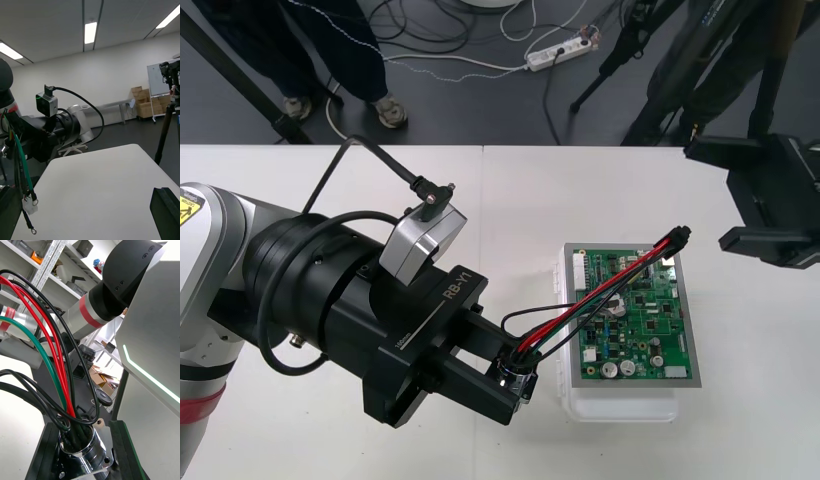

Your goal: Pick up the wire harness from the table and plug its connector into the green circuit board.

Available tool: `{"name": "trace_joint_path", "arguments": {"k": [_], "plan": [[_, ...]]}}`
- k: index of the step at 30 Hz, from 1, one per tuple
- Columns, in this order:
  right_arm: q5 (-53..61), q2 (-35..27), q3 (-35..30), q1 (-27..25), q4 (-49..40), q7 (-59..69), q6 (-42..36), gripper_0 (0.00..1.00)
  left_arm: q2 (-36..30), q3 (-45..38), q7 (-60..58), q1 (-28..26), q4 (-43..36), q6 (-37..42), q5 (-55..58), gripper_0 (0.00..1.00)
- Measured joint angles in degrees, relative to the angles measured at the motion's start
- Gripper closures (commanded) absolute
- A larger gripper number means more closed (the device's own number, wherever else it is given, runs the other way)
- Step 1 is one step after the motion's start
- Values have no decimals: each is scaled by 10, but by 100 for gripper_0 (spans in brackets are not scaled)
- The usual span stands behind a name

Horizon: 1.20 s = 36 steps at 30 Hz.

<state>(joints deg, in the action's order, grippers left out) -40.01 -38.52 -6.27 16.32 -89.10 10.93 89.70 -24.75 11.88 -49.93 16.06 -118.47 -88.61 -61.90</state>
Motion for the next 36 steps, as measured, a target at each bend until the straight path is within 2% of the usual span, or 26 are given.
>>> {"name": "trace_joint_path", "arguments": {"k": [10,15,36], "plan": [[13,0,23,0,-6,33,0,0,0,0,0,0,0,0,3,100],[59,-4,60,0,-14,34,0,0,0,0,0,0,0,0,4,100],[122,-6,128,0,-86,87,0,0,0,0,0,0,0,0,5,100]]}}
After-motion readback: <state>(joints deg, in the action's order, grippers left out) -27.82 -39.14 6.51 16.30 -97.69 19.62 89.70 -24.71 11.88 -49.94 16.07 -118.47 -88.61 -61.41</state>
